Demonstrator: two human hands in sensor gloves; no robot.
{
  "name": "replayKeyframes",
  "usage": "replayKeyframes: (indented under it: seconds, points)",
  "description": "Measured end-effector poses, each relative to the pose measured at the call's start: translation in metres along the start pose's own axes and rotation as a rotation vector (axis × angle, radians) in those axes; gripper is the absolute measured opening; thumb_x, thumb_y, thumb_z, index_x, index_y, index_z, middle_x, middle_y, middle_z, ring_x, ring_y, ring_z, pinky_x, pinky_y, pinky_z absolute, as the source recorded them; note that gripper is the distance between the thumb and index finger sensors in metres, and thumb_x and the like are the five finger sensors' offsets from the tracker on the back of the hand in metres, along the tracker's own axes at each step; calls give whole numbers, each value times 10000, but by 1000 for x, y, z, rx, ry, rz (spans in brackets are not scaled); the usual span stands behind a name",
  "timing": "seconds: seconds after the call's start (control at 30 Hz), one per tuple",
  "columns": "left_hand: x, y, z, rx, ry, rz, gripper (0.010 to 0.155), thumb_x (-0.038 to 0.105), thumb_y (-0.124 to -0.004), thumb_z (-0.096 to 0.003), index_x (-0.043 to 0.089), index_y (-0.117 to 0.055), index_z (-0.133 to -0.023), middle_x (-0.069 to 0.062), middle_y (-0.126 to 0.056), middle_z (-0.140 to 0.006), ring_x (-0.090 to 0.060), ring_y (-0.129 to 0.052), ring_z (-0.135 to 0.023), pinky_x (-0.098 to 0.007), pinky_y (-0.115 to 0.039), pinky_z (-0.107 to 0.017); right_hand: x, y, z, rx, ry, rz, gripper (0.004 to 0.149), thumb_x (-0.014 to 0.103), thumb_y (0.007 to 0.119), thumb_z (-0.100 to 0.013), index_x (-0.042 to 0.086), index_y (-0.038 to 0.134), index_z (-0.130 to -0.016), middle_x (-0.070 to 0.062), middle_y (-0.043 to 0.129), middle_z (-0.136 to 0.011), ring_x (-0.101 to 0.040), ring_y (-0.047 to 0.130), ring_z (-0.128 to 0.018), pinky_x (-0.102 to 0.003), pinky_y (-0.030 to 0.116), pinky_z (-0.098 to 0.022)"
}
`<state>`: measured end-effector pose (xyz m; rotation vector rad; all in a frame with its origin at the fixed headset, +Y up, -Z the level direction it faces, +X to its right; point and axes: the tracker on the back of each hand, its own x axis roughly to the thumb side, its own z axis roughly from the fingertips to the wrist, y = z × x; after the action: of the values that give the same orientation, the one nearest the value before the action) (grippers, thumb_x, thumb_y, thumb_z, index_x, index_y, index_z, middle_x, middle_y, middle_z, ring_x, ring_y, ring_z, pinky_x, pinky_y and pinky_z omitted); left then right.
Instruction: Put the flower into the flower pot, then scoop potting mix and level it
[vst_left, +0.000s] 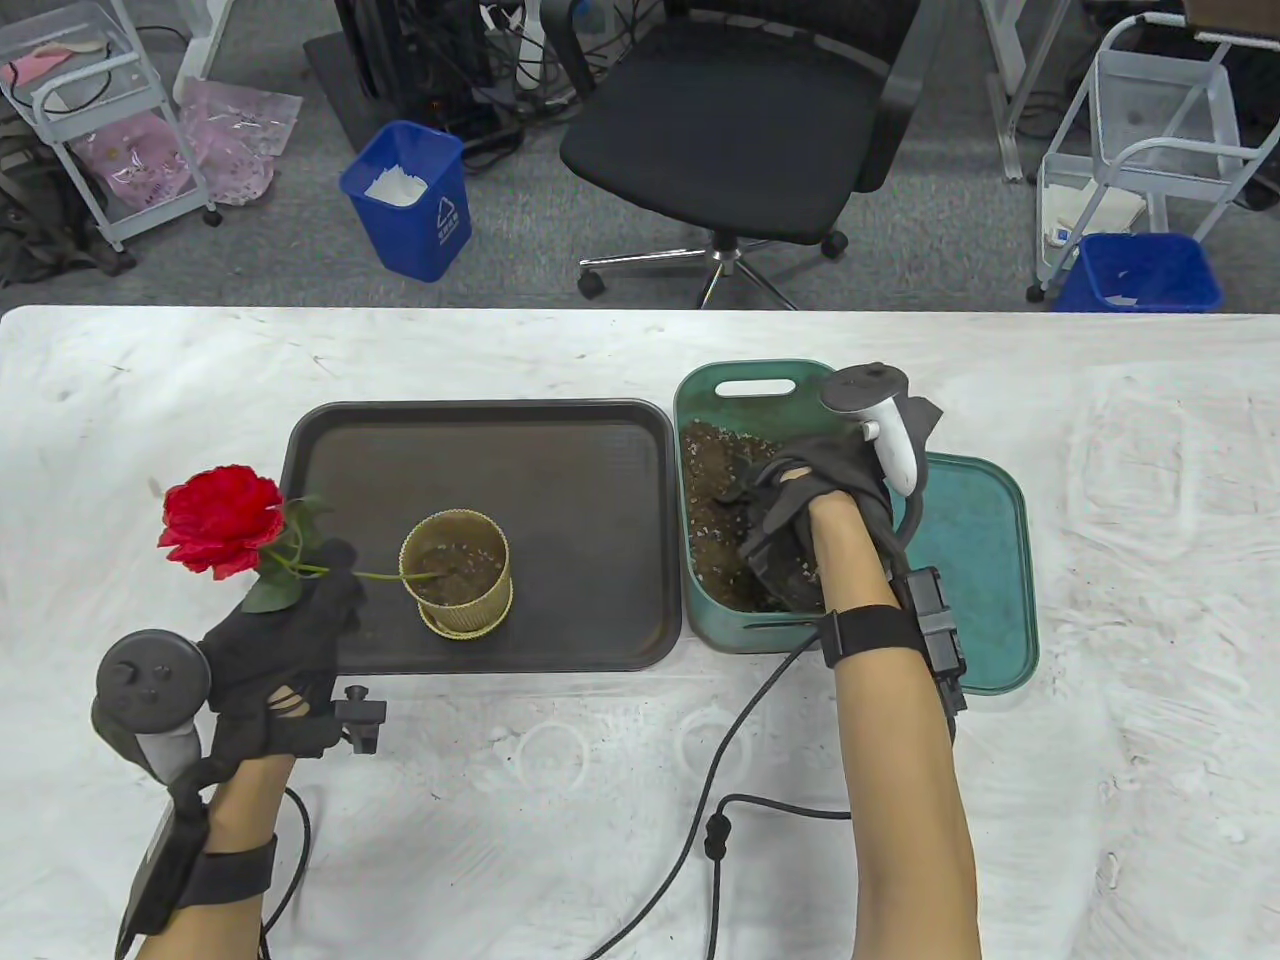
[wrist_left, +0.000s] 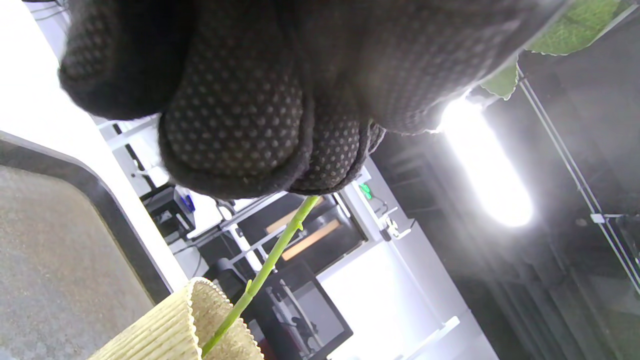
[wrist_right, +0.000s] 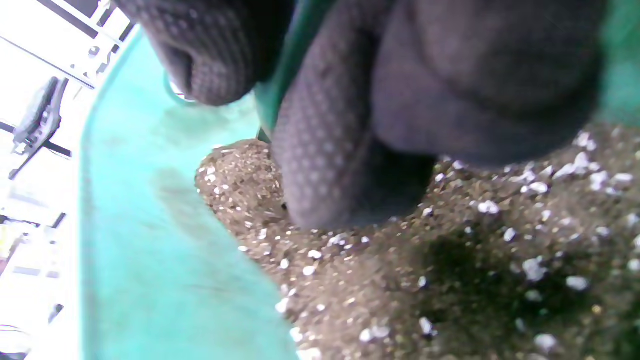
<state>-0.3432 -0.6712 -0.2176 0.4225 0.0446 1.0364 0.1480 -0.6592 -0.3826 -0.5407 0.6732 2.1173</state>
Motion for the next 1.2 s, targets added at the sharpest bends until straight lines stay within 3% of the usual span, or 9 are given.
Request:
replayKeyframes:
  seconds: [0.2,0.9,1.03,1.2]
  points:
    - [-1,1,0,0,2,2,432,445,-895,-395,243,-955,-773,47,-1073,-582,-172,-1118,-309,-359,-939,-317,-9,-2,11,46,-2,-145,547,299,756,-409,-15,730,-856,-171,989,-591,-261,1090,-227,-361,961,-91]
    - [0,-1,-1,-15,-2,18,434,446,-895,-394,243,-956,-773,44,-1072,-585,-174,-1117,-310,-358,-939,-318,-33,-23,82,-30,-134,-386,537,303,744,-412,-1,729,-854,-166,986,-593,-259,1093,-237,-360,968,-94]
    - [1,-1,-1,-15,-1,19,432,446,-895,-395,244,-956,-772,44,-1072,-585,-173,-1118,-310,-357,-940,-319,-26,-17,96,4,-186,-376,536,306,746,-414,-2,731,-853,-168,986,-591,-260,1094,-231,-359,968,-91]
    - [1,-2,-1,-18,-1,23,432,445,-895,-395,243,-956,-772,41,-1071,-585,-172,-1117,-311,-358,-939,-320,-5,12,110,91,-278,-332,536,310,747,-417,-3,732,-853,-169,987,-591,-258,1096,-231,-356,971,-89]
